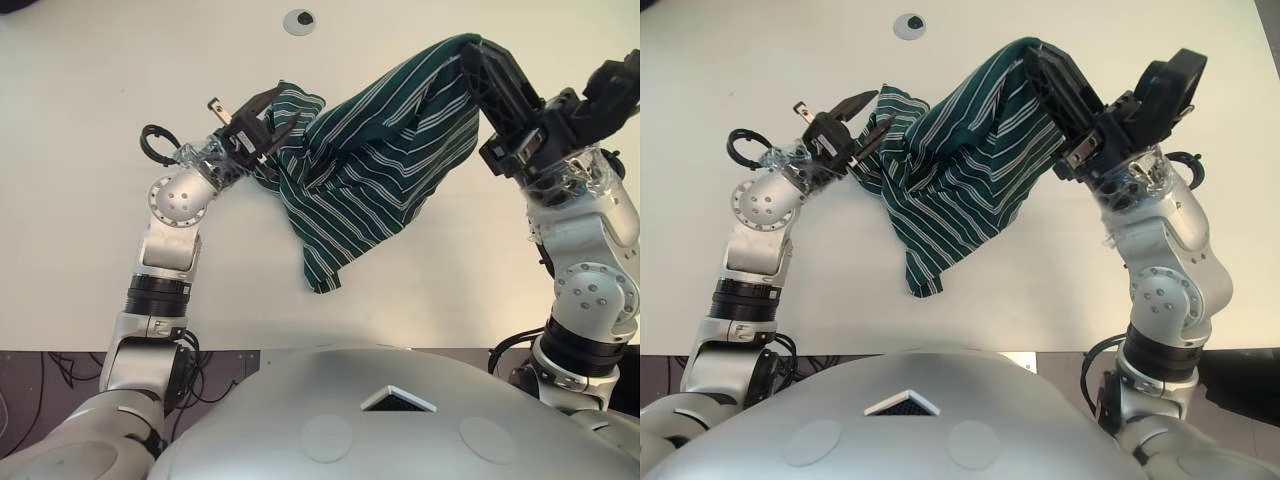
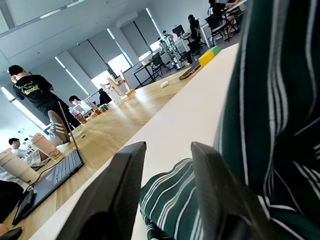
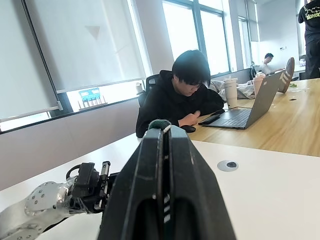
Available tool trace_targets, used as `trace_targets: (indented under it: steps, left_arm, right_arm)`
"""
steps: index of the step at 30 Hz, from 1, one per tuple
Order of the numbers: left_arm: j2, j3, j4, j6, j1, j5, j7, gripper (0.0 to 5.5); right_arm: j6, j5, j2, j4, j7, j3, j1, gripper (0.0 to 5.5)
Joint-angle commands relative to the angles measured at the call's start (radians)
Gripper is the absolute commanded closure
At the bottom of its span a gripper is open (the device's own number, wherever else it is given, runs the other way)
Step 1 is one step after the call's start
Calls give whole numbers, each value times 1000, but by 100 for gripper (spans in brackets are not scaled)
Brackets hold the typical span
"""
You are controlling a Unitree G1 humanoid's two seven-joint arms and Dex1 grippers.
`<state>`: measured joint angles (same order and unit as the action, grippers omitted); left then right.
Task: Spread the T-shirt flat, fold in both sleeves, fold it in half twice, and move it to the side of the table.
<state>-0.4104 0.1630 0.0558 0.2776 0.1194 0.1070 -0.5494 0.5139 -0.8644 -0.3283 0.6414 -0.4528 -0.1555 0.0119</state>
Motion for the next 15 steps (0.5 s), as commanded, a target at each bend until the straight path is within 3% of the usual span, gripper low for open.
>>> trace_targets:
  steps: [1,3,15]
  left_arm:
    - [8,71,7,2,-4,78,9,338]
    - [23,105,13,3,-4,100,14,315]
    - [56,206,-27,-18,-53,103,0,315]
  right_arm:
    - [10,-38,-2,13,16,3,-33,550]
    - [10,-47,-1,17,20,9,-42,550]
    - [10,-80,-5,14,31,45,-57,550]
